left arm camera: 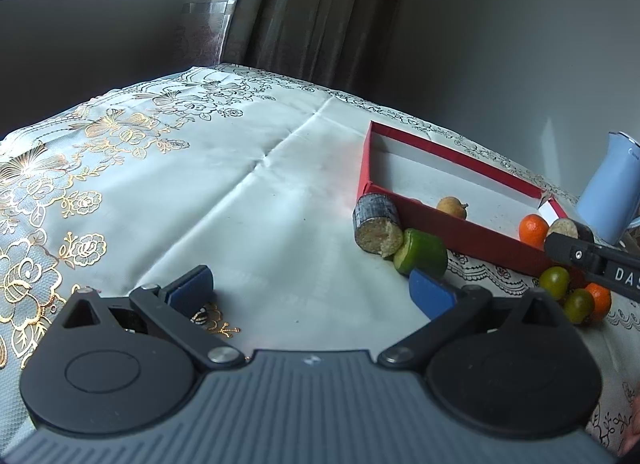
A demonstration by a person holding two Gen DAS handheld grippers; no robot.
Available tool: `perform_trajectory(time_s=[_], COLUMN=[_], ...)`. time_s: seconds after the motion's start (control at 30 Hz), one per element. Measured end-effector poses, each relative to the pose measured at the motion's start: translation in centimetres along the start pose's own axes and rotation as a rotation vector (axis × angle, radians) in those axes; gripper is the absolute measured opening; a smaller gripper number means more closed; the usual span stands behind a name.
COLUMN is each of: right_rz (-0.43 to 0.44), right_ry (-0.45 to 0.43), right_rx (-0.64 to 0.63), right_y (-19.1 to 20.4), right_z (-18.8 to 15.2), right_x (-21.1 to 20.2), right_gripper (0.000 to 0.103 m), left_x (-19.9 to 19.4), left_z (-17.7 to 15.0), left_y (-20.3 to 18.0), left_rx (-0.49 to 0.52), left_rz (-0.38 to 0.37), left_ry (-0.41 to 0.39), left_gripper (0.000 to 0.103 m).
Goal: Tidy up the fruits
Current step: 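Close the right tool on the dark cylinder piece, then carry the dark cylinder with the right tool into the tray and release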
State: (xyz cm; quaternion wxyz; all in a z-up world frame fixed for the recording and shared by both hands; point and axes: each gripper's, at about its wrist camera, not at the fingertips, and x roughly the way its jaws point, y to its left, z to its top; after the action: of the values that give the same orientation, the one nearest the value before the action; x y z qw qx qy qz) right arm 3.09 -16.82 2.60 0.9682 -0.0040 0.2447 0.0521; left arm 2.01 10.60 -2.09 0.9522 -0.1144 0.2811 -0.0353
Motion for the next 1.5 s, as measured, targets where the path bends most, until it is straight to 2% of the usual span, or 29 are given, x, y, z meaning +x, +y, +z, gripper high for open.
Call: perform_trajectory(time_s=[0.17, 0.43, 0.8, 0.93, 0.97, 1.0, 1.17, 1.37, 1.47, 1.5], right_rz=[0.0, -0.035, -0.051, -0.041, -0.038, -0.049, -0.044, -0.109, -0.182, -0.209], right_ry=[-0.023, -0.014, 0.008, 0.049, 0.039, 0.026, -0.06, -0.097, -0.093, -0.078], right_rx=[-0.023, -0.022, -0.01, -0.03, -0.026, -0.017, 0.014, 0.003, 0.016, 0.021], right_y=[0.2, -0.5, -1.2, -1.2, -1.3, -1.4, -3.2, -6.8, -9.2, -10.2], right_z=[0.6, 1.9, 3.0, 3.0, 3.0, 3.0, 2.8, 0.2, -1.3, -1.8], right_x=[0.1, 3.3, 6.8, 8.3, 8.1, 7.7, 3.8, -1.5, -3.3, -3.5], right_gripper=[0.033, 0.033, 0.033, 0.033, 0.043, 0.048, 0.048, 0.063, 0.074, 0.075], left_x=[0.1, 0.6, 0.9, 0.9, 0.9, 0.9, 0.9, 0.9, 0.9, 0.9], left_z=[0.0, -0.1, -0.2, -0.2, -0.2, -0.2, -0.2, -0.2, -0.2, -0.2], left_y=[-0.1, -1.2, -1.7, -1.6, -1.6, -1.6, -1.6, -1.7, -1.7, -1.8], left_rx=[0.007, 0.07, 0.1, 0.095, 0.093, 0.092, 0.094, 0.098, 0.101, 0.106], left_rz=[0.01, 0.065, 0.1, 0.101, 0.101, 0.102, 0.104, 0.111, 0.114, 0.116], left_ry=[0.003, 0.03, 0.044, 0.043, 0.043, 0.043, 0.043, 0.043, 0.045, 0.045], left_gripper=[0.103, 0.103, 0.103, 0.103, 0.103, 0.103, 0.103, 0.103, 0.103, 0.103])
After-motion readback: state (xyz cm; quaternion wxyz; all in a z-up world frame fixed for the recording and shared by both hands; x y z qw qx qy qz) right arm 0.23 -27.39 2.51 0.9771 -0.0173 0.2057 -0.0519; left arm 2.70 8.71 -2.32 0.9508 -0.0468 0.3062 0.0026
